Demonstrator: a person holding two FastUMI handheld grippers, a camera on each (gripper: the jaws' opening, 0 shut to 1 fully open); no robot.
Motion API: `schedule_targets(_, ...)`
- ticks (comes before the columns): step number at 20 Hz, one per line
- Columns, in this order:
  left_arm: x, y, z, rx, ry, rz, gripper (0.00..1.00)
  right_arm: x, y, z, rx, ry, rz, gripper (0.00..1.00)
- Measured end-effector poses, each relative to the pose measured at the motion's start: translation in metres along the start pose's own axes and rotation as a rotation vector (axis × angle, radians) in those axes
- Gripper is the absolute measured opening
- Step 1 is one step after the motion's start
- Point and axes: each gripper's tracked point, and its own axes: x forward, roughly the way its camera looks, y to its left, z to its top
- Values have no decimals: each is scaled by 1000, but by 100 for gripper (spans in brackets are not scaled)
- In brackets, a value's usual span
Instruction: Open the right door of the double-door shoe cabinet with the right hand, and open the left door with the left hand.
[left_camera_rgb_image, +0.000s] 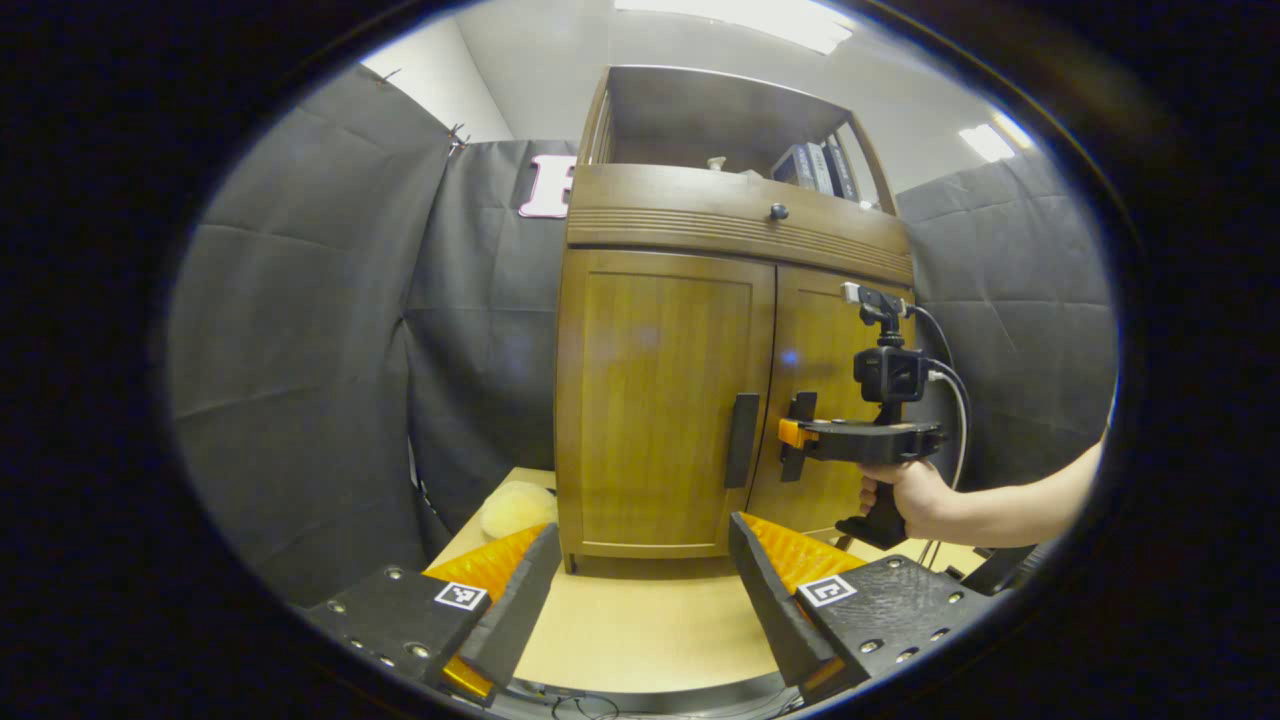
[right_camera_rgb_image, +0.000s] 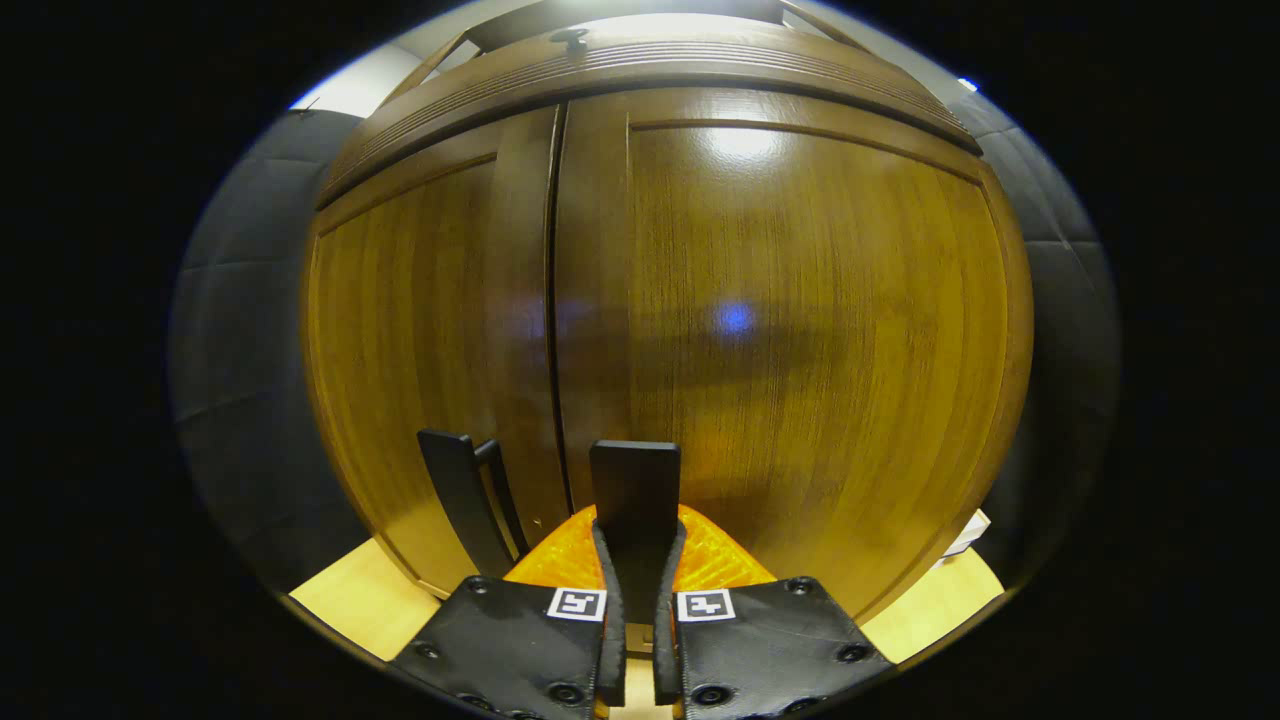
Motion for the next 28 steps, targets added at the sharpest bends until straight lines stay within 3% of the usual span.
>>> schedule_targets(2,-1,1,4,-12,-10,-6,99,5,-1,-2,3,14,16,7)
schedule_targets(4,-2,3,6,-15,-14,-6,99,4,-1,-2,-17,12,15,11)
schedule_targets(6,-3,5,9,-14,-17,-2,99,2,-1,-2,-20,18,9,7)
schedule_targets(7,-3,5,7,-15,-18,0,99,1,-1,-3,-20,24,9,11)
schedule_targets(8,-4,6,9,-15,-20,2,99,0,0,-3,-21,28,10,7)
schedule_targets(9,-4,5,9,-16,-23,3,99,-1,0,-3,-24,35,13,11)
schedule_targets(16,-6,8,13,-34,-33,21,99,4,3,-3,-32,37,65,7)
schedule_targets(21,0,-1,5,-51,-38,-8,99,4,3,-3,-31,37,84,11)
schedule_targets(28,5,-37,2,-22,-39,-77,99,5,4,-4,-16,43,95,9)
